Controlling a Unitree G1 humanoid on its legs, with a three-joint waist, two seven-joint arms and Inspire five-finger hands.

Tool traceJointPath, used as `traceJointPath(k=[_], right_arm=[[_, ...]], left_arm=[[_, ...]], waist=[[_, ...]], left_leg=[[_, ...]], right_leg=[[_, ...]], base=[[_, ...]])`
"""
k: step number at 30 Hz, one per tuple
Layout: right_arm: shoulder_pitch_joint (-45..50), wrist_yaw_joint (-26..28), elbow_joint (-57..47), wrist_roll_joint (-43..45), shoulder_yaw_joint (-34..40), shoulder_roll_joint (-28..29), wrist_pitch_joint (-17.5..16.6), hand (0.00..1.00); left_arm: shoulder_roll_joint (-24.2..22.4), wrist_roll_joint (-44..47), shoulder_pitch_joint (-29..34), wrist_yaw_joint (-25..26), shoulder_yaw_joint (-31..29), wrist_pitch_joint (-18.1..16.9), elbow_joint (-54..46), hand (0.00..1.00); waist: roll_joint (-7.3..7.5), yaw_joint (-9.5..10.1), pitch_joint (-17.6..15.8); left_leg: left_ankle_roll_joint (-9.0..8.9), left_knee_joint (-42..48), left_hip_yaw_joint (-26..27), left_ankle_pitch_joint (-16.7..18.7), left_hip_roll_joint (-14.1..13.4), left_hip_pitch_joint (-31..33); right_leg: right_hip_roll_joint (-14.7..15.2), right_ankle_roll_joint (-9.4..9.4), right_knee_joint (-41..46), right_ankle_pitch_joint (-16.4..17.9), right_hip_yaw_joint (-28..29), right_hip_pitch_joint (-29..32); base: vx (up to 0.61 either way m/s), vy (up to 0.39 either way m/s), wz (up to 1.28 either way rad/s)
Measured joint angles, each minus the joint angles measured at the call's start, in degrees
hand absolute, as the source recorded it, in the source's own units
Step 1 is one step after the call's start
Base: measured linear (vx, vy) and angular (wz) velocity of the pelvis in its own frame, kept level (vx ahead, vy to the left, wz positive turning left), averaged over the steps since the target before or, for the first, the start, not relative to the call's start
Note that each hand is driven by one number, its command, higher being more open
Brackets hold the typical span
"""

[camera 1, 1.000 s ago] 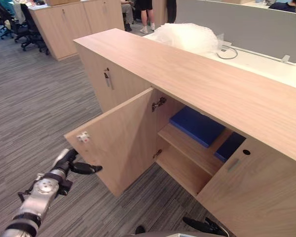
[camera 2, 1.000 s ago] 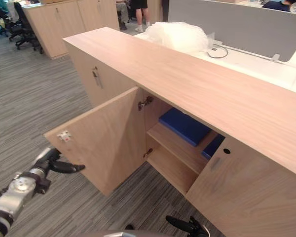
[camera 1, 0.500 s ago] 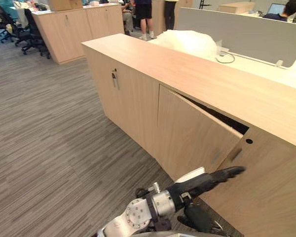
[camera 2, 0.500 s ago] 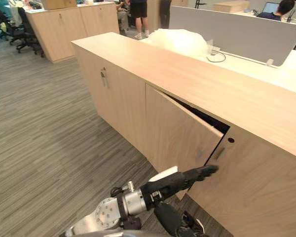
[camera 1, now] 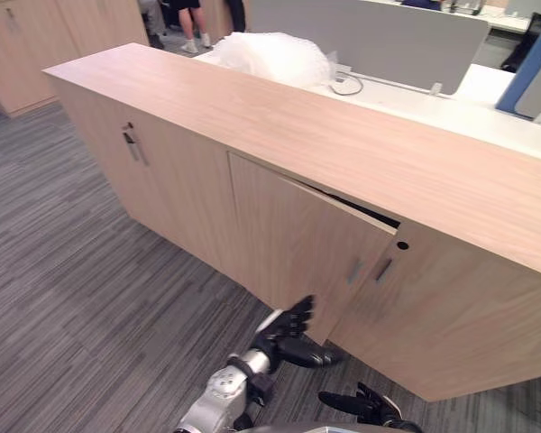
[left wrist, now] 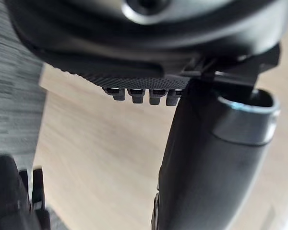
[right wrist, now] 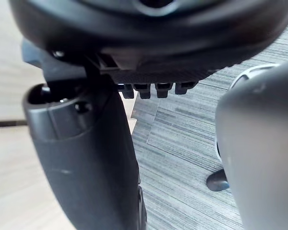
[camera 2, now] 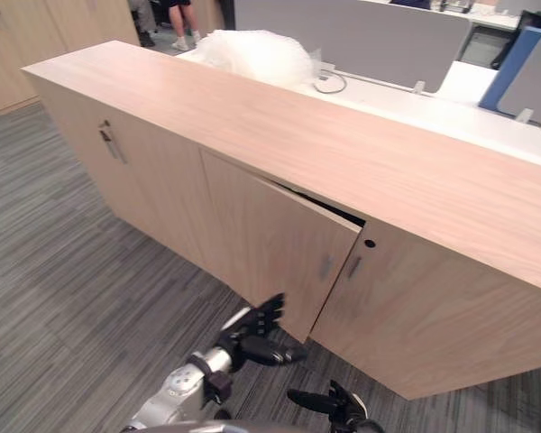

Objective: Walk over to the cabinet, pick up the folder, carry it to the office cabinet, place the folder inside the office cabinet, then close the office cabinet door

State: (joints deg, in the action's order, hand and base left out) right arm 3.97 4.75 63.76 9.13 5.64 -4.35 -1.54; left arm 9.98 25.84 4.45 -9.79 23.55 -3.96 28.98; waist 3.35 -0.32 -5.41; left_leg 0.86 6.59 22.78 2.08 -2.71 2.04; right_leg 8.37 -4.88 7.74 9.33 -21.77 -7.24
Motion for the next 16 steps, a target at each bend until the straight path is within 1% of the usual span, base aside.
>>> traceJointPath(k=[1,2,3,4,5,6,7,8,9,10,11,12,13,14,15,16], right_arm=[[-0.5,0.4,0.1,0.0,0.1,-0.8,0.1,1.00],[-0.7,0.5,0.1,0.0,0.3,-1.2,0.1,1.00],[-1.1,0.5,0.4,-0.2,1.0,-2.2,0.2,1.00],[-1.0,0.5,0.8,-0.3,1.1,-2.8,0.4,1.00],[-1.0,0.3,1.2,-0.7,1.1,-3.4,0.5,1.00],[-0.9,0.1,1.5,-1.2,1.1,-4.0,0.8,1.00],[-0.8,-0.1,2.5,-2.4,1.0,-4.6,1.3,1.00],[-0.7,-0.3,3.2,-2.4,1.2,-4.9,1.4,1.00],[-0.9,-0.3,3.3,-2.4,1.0,-4.8,1.5,1.00],[-0.4,-0.2,3.4,-2.4,0.9,-4.1,1.5,1.00],[-0.2,-0.2,3.4,-2.4,1.0,-3.2,1.5,1.00],[-0.3,-0.2,3.4,-2.4,1.0,-2.9,1.5,1.00],[-0.6,-0.4,3.3,-2.3,0.8,-2.3,1.5,1.00],[-1.0,-0.6,3.0,-2.1,-0.1,-1.9,1.4,1.00],[-0.8,-0.8,2.8,-2.0,-0.4,-1.9,1.3,1.00],[-0.8,-1.0,2.9,-1.7,-0.6,-1.8,1.2,1.00]], left_arm=[[-0.1,4.3,1.6,0.6,-5.3,1.5,1.9,1.00],[0.1,6.3,2.3,0.7,-7.9,2.0,2.8,1.00],[0.2,8.4,3.1,0.7,-12.1,2.8,5.3,1.00],[0.4,9.7,3.9,1.0,-15.1,3.0,7.9,1.00],[0.3,9.9,4.4,1.0,-17.5,3.2,10.3,1.00],[-0.4,9.9,4.6,1.1,-19.0,3.2,12.0,1.00],[-1.9,9.9,5.5,1.2,-22.3,3.2,14.4,1.00],[-3.5,9.4,6.0,2.0,-25.9,3.0,16.8,1.00],[-3.7,9.0,5.4,2.7,-27.8,2.9,18.8,1.00],[-3.9,7.9,4.3,4.1,-30.9,2.3,22.2,1.00],[-3.7,5.1,3.3,5.8,-32.9,1.7,26.0,1.00],[-3.6,3.8,3.1,6.5,-33.6,1.5,27.6,1.00],[-3.5,-0.7,3.1,7.9,-33.9,1.4,29.9,1.00],[-3.0,-4.2,3.0,8.6,-34.1,1.4,31.3,1.00],[-2.9,-5.9,2.9,8.6,-33.9,1.4,31.4,1.00],[-2.9,-8.7,3.0,8.6,-33.9,0.9,31.5,1.00]], waist=[[-1.50,0.20,-0.6],[-2.41,0.31,-1.1],[-4.17,0.73,-1.8],[-4.85,1.37,-2.2],[-4.67,1.84,-2.5],[-4.80,2.22,-2.5],[-5.08,2.50,-2.4],[-5.75,3.02,-2.1],[-4.77,2.65,-2.1],[-3.08,1.90,-1.6],[-2.24,1.84,-1.1],[-1.79,1.86,-0.8],[-1.13,1.67,0.0],[-0.96,1.32,0.3],[-0.91,1.27,0.5],[-1.17,1.22,1.2]], left_leg=[[0.06,12.4,0.9,6.0,-5.1,4.0],[0.36,17.9,0.7,8.2,-7.6,5.5],[0.85,27.0,-1.0,10.0,-11.8,8.7],[1.21,34.0,-5.2,9.4,-13.0,11.5],[-0.38,35.3,-10.2,10.6,-11.6,12.9],[-2.54,33.3,-14.3,11.9,-9.6,12.6],[-4.26,26.3,-22.3,12.3,-5.7,10.6],[-4.45,18.8,-26.6,9.8,-4.0,7.9],[-4.26,17.5,-26.2,8.9,-3.6,6.9],[-3.89,14.7,-24.8,7.8,-2.9,5.7],[-3.83,12.5,-23.1,7.1,-2.7,4.7],[-3.67,11.4,-22.1,6.7,-2.6,3.9],[-3.54,8.4,-20.3,5.5,-2.4,2.3],[-3.40,5.1,-19.4,3.9,-2.2,0.6],[-3.46,3.3,-19.1,2.9,-2.0,-0.3],[-3.45,-0.5,-18.6,0.9,-1.8,-1.9]], right_leg=[[-2.3,0.88,-1.4,-0.6,0.4,-0.7],[-3.7,1.03,-2.2,-0.7,1.1,-1.4],[-6.1,1.77,-3.1,-1.2,3.4,-2.1],[-7.0,1.97,-3.2,-1.3,5.9,-2.3],[-6.8,2.04,-3.2,-1.3,7.7,-2.8],[-6.5,2.03,-2.8,-1.3,8.8,-2.7],[-6.1,2.00,-2.5,-1.3,11.1,-2.2],[-6.2,1.49,-2.3,-1.2,13.7,-1.5],[-5.6,1.16,-2.5,-1.4,14.2,-1.4],[-4.6,0.85,-2.7,-1.6,14.6,-0.9],[-3.9,0.60,-3.3,-2.0,15.9,-0.5],[-3.7,0.54,-3.5,-2.1,16.6,-0.4],[-3.2,0.31,-3.5,-2.5,18.2,0.4],[-2.9,0.25,-3.9,-3.1,18.9,0.4],[-2.8,0.28,-4.1,-3.4,18.9,0.5],[-2.8,0.41,-4.4,-3.9,18.9,0.7]], base=[[0.06,-0.156,-0.80],[0.07,-0.151,-0.96],[0.12,-0.087,-0.95],[0.10,-0.025,-1.03],[0.11,0.018,-0.85],[0.08,0.086,-0.88],[0.09,0.178,-1.12],[0.09,0.176,-0.99],[0.10,0.136,-0.73],[0.10,0.061,-0.44],[0.09,0.058,-0.54],[0.07,0.064,-0.68],[0.06,0.041,-0.58],[0.04,0.024,-0.46],[0.01,-0.010,-0.23],[-0.01,-0.014,-0.09]])
